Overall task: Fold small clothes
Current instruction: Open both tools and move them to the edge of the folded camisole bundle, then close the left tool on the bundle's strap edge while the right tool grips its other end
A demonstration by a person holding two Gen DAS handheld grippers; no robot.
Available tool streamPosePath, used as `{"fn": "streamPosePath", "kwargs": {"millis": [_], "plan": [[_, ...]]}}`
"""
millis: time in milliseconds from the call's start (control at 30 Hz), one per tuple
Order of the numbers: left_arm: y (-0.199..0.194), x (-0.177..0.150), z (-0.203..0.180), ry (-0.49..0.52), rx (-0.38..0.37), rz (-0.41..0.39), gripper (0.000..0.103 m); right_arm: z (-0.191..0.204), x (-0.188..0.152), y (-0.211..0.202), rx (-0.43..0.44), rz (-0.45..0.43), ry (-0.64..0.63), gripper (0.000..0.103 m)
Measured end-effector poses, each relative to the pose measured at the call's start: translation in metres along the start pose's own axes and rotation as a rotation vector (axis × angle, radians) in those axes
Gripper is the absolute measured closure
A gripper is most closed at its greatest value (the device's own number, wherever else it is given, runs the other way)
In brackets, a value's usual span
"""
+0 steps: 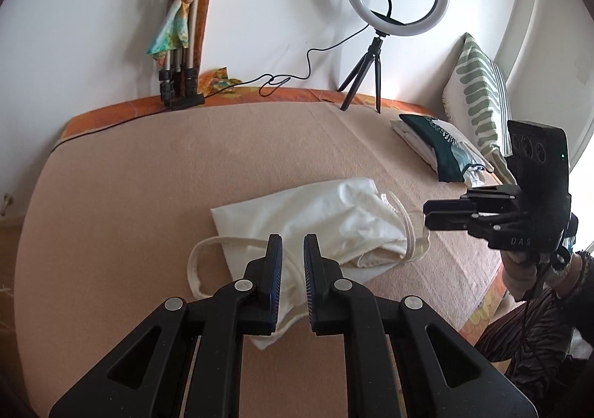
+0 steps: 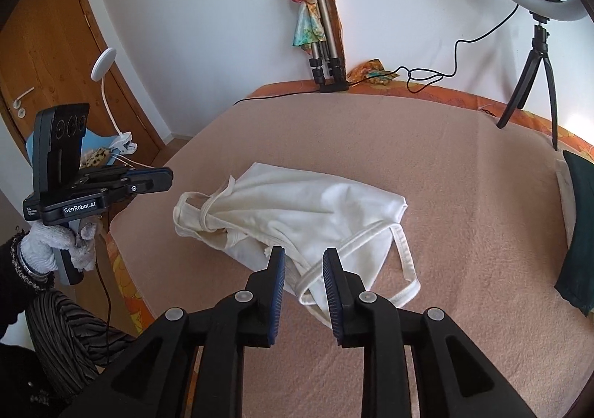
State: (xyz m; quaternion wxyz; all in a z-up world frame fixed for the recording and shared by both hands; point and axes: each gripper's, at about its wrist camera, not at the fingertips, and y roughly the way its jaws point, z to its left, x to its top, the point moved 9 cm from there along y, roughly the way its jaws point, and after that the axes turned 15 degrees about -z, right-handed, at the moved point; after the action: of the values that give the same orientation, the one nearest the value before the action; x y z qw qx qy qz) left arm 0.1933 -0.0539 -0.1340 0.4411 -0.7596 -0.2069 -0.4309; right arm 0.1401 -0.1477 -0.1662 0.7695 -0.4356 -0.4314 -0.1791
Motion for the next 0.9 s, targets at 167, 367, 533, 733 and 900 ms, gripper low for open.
{"fn": "streamPosePath", "kwargs": {"millis": [167, 367, 533, 733, 900], "plan": [[0.048, -0.008, -0.014, 0.018, -0.04, 0.119, 0.093, -0.006, -0.006, 0.035, -0.025, 0.063, 0.001, 0.079], [0.053, -0.061, -0.019, 0.052, -0.072, 0.273, 0.093, -0.012, -0.041, 0.033, -0.003, 0.202, -0.048, 0.079], [0.02, -0.098, -0.013, 0.073, -0.062, 0.309, 0.093, -0.019, -0.072, 0.01, -0.023, 0.269, -0.092, 0.079], [-0.017, -0.096, 0.003, 0.023, -0.027, 0.234, 0.093, -0.024, -0.067, -0.018, -0.025, 0.242, -0.079, 0.076], [-0.026, -0.068, 0.017, -0.065, 0.003, 0.134, 0.08, -0.025, -0.03, -0.028, 0.013, 0.1, 0.013, 0.063]]}}
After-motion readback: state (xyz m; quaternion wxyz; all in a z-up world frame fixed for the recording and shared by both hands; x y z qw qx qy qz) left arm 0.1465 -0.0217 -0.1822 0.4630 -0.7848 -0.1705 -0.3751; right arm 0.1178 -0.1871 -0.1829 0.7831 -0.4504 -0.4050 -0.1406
